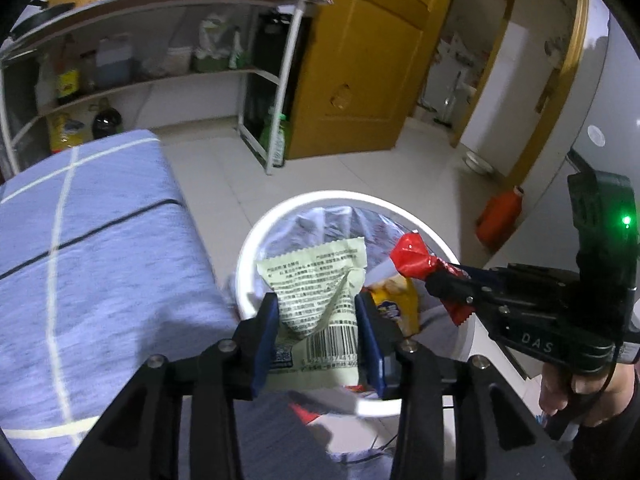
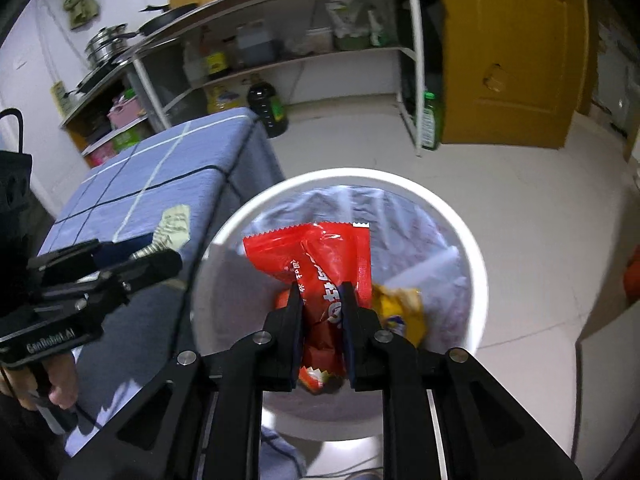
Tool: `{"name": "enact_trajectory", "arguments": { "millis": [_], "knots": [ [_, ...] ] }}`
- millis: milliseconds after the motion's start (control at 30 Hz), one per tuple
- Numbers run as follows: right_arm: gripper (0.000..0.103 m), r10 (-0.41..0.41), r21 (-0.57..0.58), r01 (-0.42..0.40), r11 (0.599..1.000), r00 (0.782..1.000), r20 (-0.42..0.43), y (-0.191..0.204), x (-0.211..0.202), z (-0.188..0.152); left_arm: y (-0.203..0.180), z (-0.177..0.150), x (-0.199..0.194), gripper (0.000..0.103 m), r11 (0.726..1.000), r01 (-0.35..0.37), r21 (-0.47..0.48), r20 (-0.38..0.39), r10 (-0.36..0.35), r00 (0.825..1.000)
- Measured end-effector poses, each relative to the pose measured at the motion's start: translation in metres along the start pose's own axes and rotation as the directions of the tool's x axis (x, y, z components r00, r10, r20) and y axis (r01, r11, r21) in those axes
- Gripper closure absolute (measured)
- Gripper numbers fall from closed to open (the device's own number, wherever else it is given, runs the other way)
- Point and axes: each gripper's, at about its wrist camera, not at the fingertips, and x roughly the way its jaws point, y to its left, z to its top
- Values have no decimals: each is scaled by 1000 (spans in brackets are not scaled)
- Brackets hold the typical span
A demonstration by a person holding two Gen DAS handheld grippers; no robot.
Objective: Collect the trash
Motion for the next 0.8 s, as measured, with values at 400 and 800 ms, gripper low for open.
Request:
{"name": "enact_trajectory", "arguments": {
  "millis": [400, 800],
  "knots": [
    [68, -46, 21, 46, 999, 999, 21, -27, 4, -8, -13, 3, 37, 50, 1000, 4, -12, -59, -4, 998],
    [54, -73, 25, 71, 997, 995, 74, -18, -20, -19, -19, -1, 4, 49, 999, 4, -32, 18, -4, 1000]
  ]
}}
